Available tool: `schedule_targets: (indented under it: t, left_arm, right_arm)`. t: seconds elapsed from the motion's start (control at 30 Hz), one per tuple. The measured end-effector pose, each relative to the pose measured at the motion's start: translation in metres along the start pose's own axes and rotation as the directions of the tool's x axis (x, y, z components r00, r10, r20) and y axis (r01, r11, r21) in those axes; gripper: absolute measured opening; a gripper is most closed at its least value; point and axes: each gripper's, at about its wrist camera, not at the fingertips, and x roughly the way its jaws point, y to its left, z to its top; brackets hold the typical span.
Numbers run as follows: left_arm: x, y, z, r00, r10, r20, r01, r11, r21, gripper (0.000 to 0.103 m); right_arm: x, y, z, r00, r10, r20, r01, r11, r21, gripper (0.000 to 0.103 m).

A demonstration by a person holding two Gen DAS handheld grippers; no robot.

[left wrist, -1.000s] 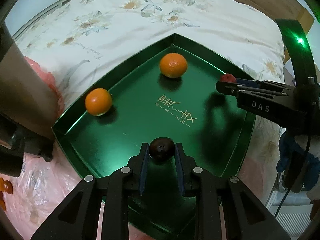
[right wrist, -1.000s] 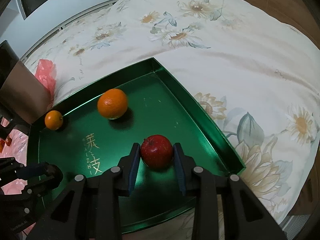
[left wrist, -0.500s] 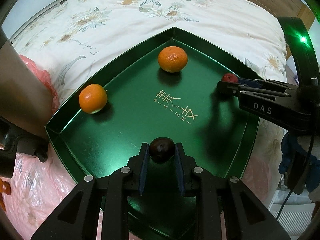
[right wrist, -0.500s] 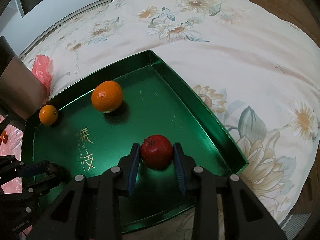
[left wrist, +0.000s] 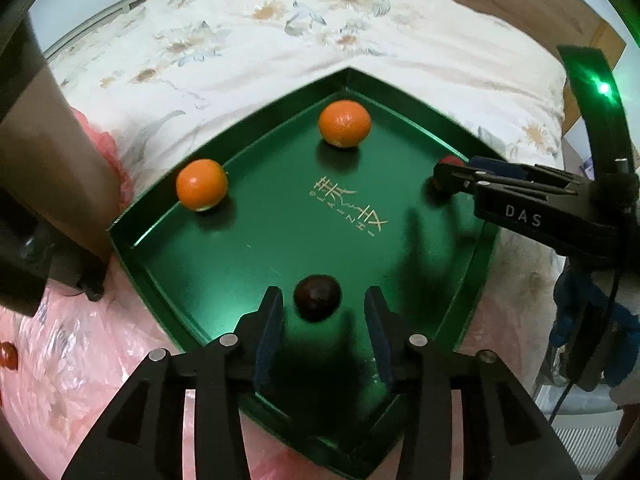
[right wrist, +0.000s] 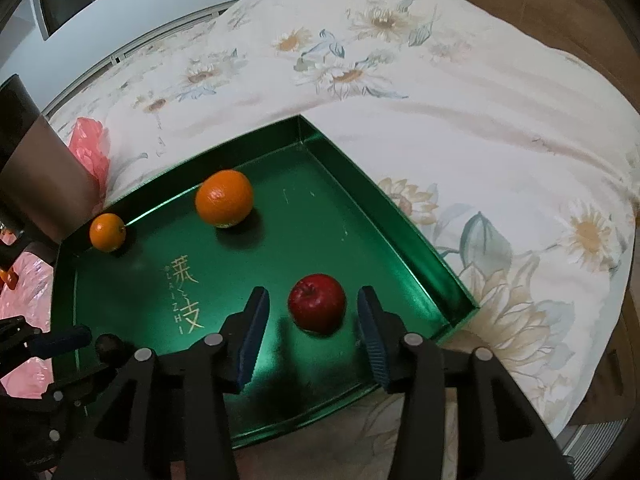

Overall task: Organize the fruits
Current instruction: 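Carry plum and apple to the green tray and open both grippers, then move both grippers back toward the remaining fruit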

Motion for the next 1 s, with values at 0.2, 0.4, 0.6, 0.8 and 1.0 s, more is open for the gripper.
schedule_targets:
  t: [0.2,0.4,0.6,0.8,1.0]
  left_arm:
    - [-0.023,0.001,-0.017,0.998,-0.021,0.053,0.021,1.0,-0.003,0.039]
    - [-0.049,0.013,-0.044,0.996,-0.016,0.083,0.017,1.0,-0.012,0.044]
    - [-0.075,0.039,-0.07,0.998,-0.005,0.064,0.01,0.997,-0.072,0.045]
    - [-0.1,0.071,-0.093,0.997,0.036,0.063,-0.027,0.991,-0.134,0.045]
    - [-0.125,0.102,-0.119,0.995,0.077,0.063,-0.063,0.98,-0.191,0.044]
  right_arm:
    - [-0.021,0.012,-0.006,1.0,-0.007,0.029,0.007,1.0,-0.005,0.089]
    - [-0.042,0.039,-0.023,0.999,0.009,0.032,-0.008,1.0,-0.026,0.092]
    - [-0.06,0.067,-0.035,0.999,0.034,0.029,-0.033,0.999,-0.033,0.092]
    - [-0.076,0.103,-0.046,0.997,0.072,0.023,-0.07,0.994,-0.078,0.092]
    - [-0.087,0.147,-0.06,0.992,0.123,-0.004,-0.123,0.984,-0.132,0.092]
